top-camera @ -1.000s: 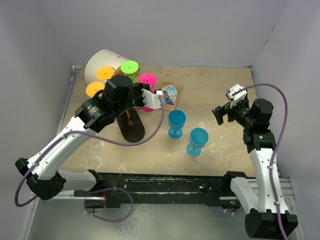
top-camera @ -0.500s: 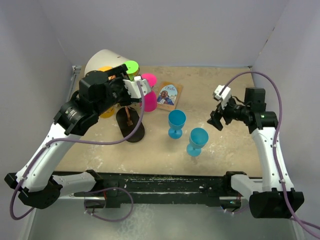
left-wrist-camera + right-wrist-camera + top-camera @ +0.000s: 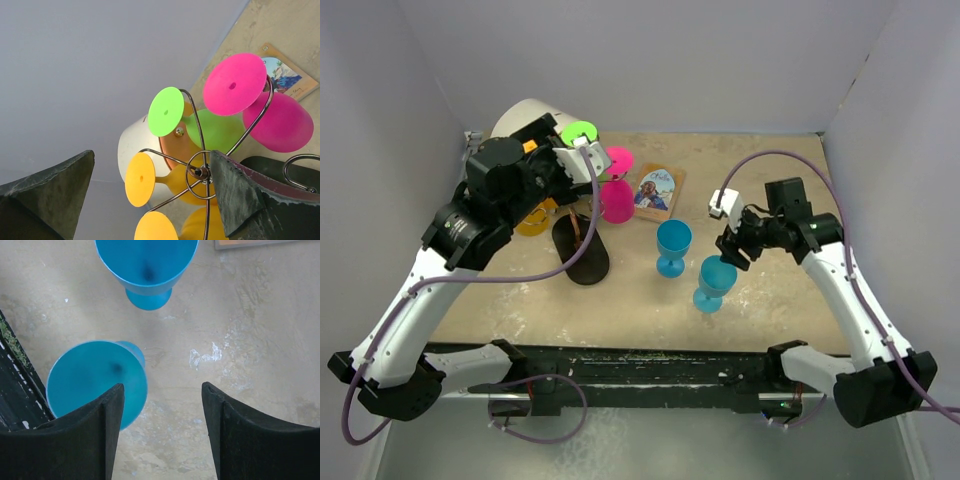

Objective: Place the wine glass upside down on the wine glass rack

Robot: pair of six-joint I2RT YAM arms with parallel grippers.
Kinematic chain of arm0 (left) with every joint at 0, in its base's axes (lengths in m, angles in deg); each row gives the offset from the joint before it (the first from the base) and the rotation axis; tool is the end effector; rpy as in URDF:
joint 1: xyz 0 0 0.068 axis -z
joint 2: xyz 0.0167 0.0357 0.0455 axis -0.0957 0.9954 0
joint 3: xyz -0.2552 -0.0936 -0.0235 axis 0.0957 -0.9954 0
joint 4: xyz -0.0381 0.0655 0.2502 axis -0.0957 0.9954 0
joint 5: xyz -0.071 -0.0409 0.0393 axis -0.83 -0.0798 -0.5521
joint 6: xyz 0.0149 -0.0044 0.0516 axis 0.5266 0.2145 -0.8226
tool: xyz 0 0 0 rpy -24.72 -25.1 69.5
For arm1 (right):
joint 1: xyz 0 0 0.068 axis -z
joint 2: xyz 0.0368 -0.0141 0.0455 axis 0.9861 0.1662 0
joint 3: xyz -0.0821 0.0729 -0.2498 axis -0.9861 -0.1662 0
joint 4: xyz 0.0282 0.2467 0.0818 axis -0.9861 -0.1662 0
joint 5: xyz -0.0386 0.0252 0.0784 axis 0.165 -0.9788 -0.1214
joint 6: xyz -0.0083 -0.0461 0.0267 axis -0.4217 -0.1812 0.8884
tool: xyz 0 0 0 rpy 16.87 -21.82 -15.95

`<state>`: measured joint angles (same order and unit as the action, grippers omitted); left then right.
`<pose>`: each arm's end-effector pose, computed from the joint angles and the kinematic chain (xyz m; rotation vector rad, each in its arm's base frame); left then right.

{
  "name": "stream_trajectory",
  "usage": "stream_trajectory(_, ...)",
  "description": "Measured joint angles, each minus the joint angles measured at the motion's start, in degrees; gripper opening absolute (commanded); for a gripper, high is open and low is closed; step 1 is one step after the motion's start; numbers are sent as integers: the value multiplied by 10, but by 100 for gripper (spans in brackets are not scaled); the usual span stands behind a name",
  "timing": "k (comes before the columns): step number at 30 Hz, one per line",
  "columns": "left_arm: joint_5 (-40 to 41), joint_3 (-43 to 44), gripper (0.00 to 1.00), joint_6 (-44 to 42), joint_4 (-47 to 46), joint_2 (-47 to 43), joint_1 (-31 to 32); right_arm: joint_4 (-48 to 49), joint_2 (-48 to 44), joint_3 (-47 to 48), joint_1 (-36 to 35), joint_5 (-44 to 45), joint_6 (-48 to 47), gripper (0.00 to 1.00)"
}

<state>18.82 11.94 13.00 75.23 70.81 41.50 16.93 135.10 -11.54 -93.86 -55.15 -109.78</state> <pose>0.1785 -0.1224 0.4906 1.0182 1.4338 0.2282 0.2107 0.0679 0.3372 -1.2360 1.9256 0.3549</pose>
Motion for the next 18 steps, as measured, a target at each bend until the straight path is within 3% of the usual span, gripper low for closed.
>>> stream_trajectory(10,7,0,99,-1,-4,-1,0,2,28,-17,-41,38,14,50)
stream_trajectory(18,13,-2,99,-5,-4,-1,0,3,38,-25,-50,55,23,24)
